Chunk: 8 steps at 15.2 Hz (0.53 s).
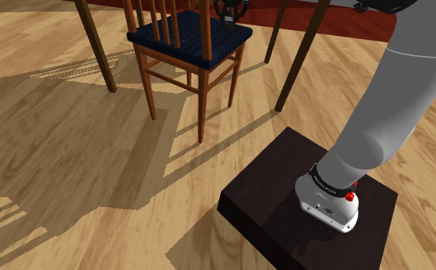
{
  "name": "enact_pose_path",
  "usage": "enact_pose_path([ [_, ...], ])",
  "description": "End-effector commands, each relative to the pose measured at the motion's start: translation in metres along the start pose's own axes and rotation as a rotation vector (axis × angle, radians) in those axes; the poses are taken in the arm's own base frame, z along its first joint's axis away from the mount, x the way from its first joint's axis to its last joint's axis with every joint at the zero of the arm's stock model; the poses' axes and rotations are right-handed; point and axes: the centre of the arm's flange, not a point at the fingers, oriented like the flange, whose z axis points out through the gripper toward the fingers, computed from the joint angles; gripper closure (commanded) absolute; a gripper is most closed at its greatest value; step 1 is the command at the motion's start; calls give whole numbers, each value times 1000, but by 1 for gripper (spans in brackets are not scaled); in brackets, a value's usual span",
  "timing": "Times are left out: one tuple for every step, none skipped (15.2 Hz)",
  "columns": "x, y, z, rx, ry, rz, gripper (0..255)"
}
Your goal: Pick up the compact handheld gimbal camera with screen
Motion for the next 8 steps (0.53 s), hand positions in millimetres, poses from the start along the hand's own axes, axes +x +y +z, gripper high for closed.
enact_pose_path([
  [1,0,-11,0,0,0,255],
  [1,0,-16,0,0,0,255],
  [1,0,-21,0,0,0,255],
  [1,0,-26,0,0,0,255],
  [1,0,-32,0,0,0,255],
  [1,0,-37,0,0,0,255],
  [1,0,-38,0,0,0,255],
  [1,0,-38,0,0,0,255],
])
